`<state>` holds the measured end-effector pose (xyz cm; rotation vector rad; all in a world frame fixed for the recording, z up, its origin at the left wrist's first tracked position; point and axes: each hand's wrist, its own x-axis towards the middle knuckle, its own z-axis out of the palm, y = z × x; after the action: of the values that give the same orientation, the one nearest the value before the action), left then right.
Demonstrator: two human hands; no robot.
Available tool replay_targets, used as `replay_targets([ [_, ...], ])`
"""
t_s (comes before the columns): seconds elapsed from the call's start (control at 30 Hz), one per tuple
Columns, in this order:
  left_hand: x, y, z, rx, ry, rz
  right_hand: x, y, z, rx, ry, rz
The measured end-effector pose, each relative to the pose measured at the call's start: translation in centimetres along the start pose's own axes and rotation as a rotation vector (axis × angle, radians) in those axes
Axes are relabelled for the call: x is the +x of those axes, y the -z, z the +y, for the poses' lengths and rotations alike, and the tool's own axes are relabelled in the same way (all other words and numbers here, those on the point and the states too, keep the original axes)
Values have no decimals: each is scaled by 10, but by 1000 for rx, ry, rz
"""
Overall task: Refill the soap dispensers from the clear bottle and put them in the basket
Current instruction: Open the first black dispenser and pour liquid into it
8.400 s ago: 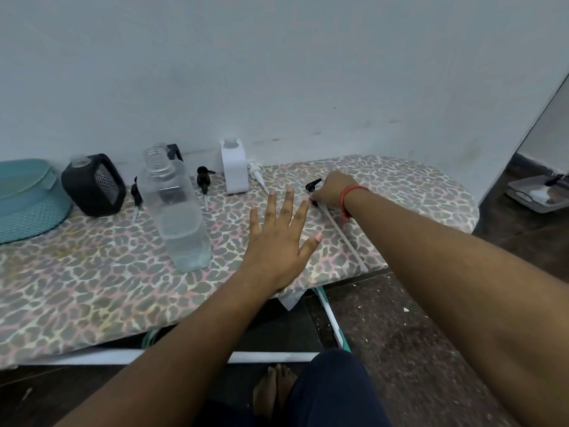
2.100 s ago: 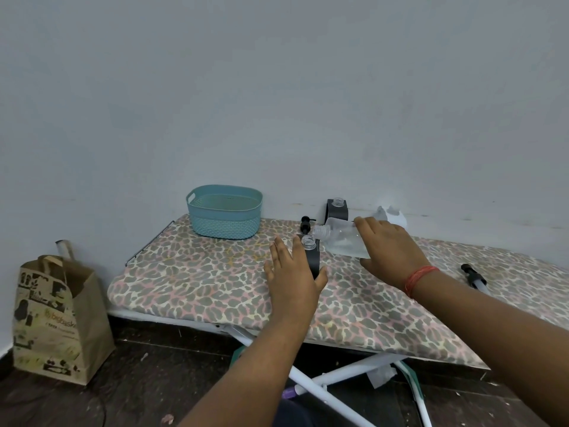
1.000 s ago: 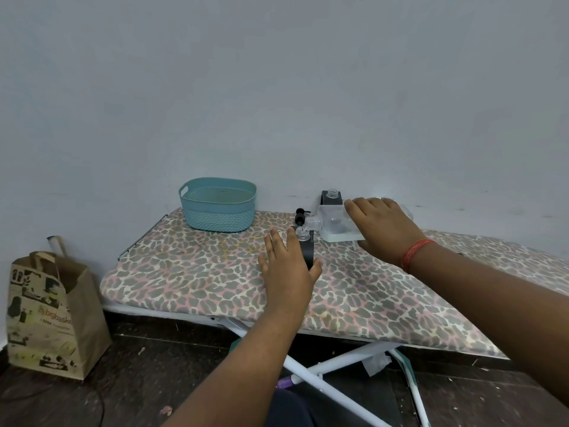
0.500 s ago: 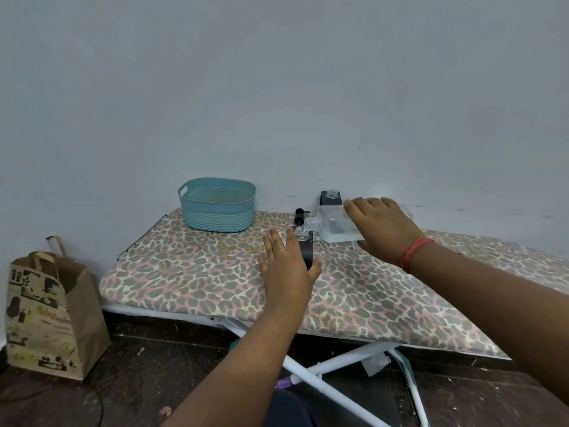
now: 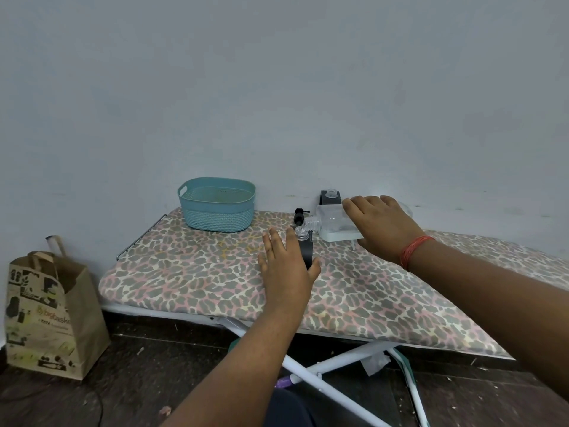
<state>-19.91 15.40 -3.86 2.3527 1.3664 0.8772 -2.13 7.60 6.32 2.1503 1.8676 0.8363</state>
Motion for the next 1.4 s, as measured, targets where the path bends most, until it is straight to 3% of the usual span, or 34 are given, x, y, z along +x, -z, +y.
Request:
replay_targets([
  [1.4, 0, 0, 0, -8, 9, 3, 1, 2, 2, -8, 18, 2],
])
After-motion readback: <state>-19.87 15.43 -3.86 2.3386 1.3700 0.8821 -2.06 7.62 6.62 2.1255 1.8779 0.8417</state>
